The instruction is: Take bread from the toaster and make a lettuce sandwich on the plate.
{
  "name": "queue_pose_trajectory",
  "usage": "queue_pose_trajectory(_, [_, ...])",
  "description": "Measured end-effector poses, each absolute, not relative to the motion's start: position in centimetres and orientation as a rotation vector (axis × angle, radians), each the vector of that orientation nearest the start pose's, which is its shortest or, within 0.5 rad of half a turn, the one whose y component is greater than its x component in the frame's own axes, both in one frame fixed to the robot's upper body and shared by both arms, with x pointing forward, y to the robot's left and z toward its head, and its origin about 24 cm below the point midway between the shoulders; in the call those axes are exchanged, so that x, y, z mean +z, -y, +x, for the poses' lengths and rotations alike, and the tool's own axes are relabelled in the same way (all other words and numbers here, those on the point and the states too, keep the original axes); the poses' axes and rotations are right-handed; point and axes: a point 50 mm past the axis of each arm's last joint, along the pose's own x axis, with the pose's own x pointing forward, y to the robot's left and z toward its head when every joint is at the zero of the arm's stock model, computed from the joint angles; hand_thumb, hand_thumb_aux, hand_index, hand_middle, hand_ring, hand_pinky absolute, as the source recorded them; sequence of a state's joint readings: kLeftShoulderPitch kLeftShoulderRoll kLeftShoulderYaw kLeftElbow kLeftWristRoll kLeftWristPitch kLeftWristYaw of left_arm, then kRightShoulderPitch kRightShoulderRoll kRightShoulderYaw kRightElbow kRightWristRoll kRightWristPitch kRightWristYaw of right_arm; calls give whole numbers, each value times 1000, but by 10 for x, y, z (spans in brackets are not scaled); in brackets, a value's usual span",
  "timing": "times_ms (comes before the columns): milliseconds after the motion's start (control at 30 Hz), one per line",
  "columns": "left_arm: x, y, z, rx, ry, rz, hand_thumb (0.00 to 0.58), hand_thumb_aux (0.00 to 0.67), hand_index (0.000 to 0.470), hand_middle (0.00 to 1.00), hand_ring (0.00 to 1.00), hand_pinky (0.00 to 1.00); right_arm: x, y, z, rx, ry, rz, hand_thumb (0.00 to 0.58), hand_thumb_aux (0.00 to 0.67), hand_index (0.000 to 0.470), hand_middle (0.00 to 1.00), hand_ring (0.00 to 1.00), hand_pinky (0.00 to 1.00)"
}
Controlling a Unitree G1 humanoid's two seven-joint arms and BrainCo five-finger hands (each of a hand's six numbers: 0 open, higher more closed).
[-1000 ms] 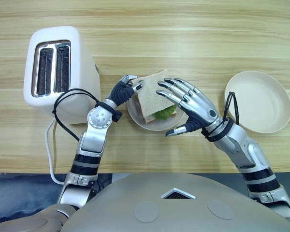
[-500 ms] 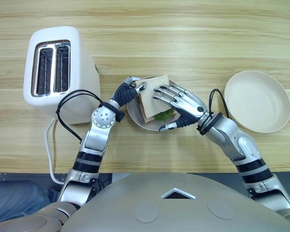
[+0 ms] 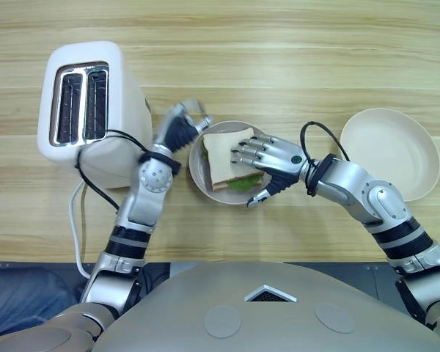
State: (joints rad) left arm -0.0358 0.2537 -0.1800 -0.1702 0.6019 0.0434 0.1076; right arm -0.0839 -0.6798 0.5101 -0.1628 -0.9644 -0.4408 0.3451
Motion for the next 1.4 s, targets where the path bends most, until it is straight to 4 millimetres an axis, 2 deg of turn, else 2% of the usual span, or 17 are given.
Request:
queue_pose_trajectory(100, [115,-151,252,114,397,882,0,0,0,663,663,663,44,117,206,1108,419,-1605,0,0,0,0,0,0])
queue_pose_trajectory(233, [138,-156,242,260,527,930,0,0,0,631,631,631,43,117,206,1104,417,-1603,0,0,0,0,0,0])
queue_pose_trajectory(500, [101,-129,223,-7,410,660,0,0,0,682,682,682,61,128,213,950,389,-1531,0,0,0,0,0,0])
queue_pose_trajectory(533, [94,-124,218,-49,390,624,83,50,35,914,914,914,69,133,217,891,389,-1522,0,0,0,0,0,0])
queue_pose_trajectory(567, [89,-121,215,-81,374,592,449,352,247,1000,1000,1000,78,136,221,839,403,-1504,0,0,0,0,0,0])
queue_pose_trajectory(600, [86,-120,213,-102,364,565,517,449,315,1000,1000,1000,82,139,224,806,407,-1492,0,0,0,0,0,0])
queue_pose_trajectory(633, [83,-120,211,-118,350,537,580,670,470,1000,1000,1000,85,141,226,780,409,-1479,0,0,0,0,0,0])
queue_pose_trajectory(700, [75,-120,205,-165,310,481,580,670,470,1000,1000,1000,90,147,227,736,402,-1417,0,0,0,0,0,0])
queue_pose_trajectory(733, [73,-121,202,-186,296,460,580,670,470,1000,1000,1000,93,149,226,726,399,-1378,485,399,280,0,0,0])
queue_pose_trajectory(767, [71,-122,198,-220,281,437,580,670,470,1000,1000,1000,97,151,223,725,395,-1305,580,670,470,0,0,0])
queue_pose_trajectory(833, [71,-124,188,-287,268,410,580,670,470,1000,1000,1000,100,156,217,762,362,-1140,580,670,470,20,20,20])
queue_pose_trajectory(1000, [84,-116,160,-534,287,309,580,670,470,1000,1000,1000,90,167,187,983,212,-741,580,670,470,996,996,996])
queue_pose_trajectory(1067, [82,-109,137,-727,231,253,580,670,470,1000,1000,1000,86,173,169,1090,124,-562,580,670,470,1000,1000,1000])
queue_pose_trajectory(1200, [56,-107,113,-922,42,285,580,670,470,1000,1000,1000,72,176,153,1209,2,-521,580,670,470,1000,1000,1000])
queue_pose_trajectory(1300, [24,-112,110,-967,-123,403,580,670,470,1000,1000,1000,51,171,149,1250,-76,-636,580,670,470,996,996,996])
queue_pose_trajectory(1333, [12,-113,112,-978,-171,462,580,670,470,1000,1000,1000,41,168,150,1255,-102,-690,580,670,470,953,953,953])
queue_pose_trajectory(1400, [9,-108,123,-956,-155,505,580,670,470,1000,1000,1000,30,158,150,1277,-111,-732,580,670,470,851,851,851])
